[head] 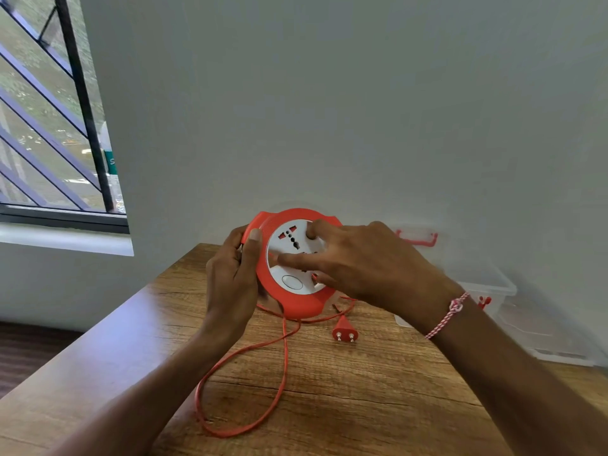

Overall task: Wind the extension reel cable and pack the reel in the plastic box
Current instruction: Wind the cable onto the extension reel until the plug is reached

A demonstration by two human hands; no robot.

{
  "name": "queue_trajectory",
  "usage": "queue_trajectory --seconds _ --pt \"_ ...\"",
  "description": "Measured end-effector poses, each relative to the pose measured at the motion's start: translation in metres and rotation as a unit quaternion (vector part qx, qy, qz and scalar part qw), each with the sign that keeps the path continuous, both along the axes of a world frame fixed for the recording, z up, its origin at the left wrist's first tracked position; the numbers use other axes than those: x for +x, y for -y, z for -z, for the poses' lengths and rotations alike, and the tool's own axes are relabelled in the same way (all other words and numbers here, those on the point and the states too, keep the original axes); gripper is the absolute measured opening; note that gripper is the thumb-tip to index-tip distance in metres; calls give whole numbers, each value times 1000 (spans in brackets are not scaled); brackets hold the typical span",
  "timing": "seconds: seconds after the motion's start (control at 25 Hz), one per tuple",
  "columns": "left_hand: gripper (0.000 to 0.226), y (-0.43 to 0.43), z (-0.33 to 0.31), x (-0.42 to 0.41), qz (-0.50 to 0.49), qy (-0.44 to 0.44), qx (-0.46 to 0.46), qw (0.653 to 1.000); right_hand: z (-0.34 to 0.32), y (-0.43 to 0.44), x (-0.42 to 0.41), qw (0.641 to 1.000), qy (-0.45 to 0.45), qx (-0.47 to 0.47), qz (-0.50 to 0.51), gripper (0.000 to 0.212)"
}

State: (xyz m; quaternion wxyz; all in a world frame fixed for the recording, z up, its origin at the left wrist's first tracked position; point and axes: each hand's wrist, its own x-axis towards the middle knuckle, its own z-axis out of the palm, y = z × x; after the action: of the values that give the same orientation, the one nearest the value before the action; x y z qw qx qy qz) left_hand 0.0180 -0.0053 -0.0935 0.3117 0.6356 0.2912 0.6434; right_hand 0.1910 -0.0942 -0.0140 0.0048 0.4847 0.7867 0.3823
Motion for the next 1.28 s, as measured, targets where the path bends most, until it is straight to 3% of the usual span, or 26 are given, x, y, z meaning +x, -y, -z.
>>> queue_trajectory --seconds 0.12,0.28,0.44,0.72,0.8,0.88,0.96,1.08,1.28 --pt "32 -1 1 2 9 -14 0 1000 3 -2 1 999 -10 30 -13 68" --pt "37 -2 6 3 -2 -35 13 999 18 -7 -3 987 -138 83 -11 64" --pt "42 -2 9 2 -21 -42 25 999 32 -4 -26 944 -313 83 59 68" --pt "34 5 7 4 -6 -39 39 998 38 -11 -26 849 -522 10 79 68" --pt "38 3 6 4 -6 -24 24 999 28 -7 -22 880 -470 28 64 63" --pt "35 0 4 3 -11 -7 8 1000 12 -2 -14 942 -330 48 22 56" --pt "32 -1 2 1 -11 3 -1 1000 0 1 -6 982 -184 43 -18 52" --pt "35 -2 2 1 -7 5 -7 1000 2 -2 0 997 -69 32 -7 60" --pt "44 1 2 2 23 14 -26 999 5 -6 7 999 -24 20 -27 72"
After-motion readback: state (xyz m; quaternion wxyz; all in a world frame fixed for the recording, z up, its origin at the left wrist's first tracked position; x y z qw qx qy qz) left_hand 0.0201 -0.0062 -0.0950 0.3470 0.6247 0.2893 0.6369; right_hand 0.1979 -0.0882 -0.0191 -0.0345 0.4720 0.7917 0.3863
